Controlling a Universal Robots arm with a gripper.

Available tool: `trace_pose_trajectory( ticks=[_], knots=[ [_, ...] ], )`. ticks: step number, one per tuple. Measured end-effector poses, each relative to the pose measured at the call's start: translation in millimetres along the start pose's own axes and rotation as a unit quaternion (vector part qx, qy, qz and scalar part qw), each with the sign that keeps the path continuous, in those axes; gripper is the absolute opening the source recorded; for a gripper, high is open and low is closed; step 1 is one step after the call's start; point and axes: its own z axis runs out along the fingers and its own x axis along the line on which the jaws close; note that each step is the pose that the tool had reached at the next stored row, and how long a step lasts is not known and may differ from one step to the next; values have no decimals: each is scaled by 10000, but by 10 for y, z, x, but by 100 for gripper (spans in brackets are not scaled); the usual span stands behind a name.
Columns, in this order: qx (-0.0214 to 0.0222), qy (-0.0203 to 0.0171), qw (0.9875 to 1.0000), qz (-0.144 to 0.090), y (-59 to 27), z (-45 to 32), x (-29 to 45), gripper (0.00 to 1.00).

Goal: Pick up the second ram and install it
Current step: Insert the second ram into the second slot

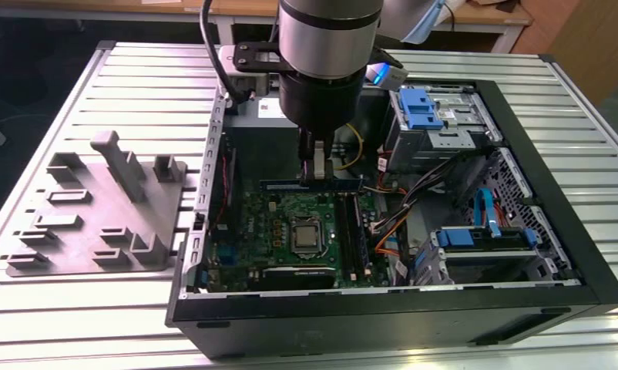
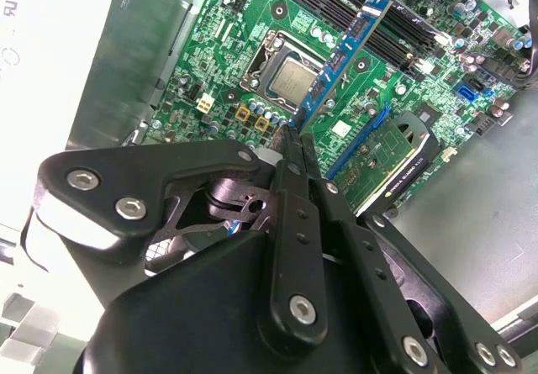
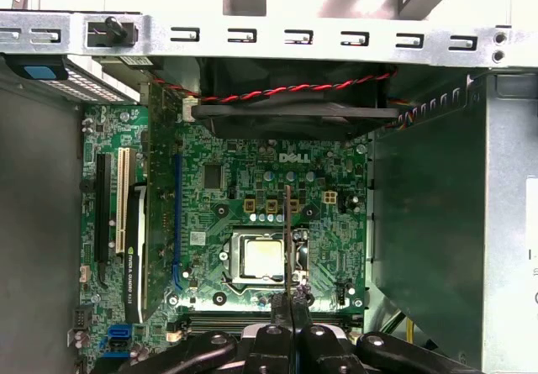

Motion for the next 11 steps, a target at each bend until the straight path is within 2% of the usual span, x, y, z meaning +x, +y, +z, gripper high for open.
trace_pose_trajectory(
  ticks=[4, 7, 11],
  knots=[
    [0, 0, 10000, 28, 0, 1, 0, 8],
    [5, -5, 9997, 239, 0, 4, 0, 8],
    [13, -11, 9984, 563, -1, 8, 0, 8]
  ],
)
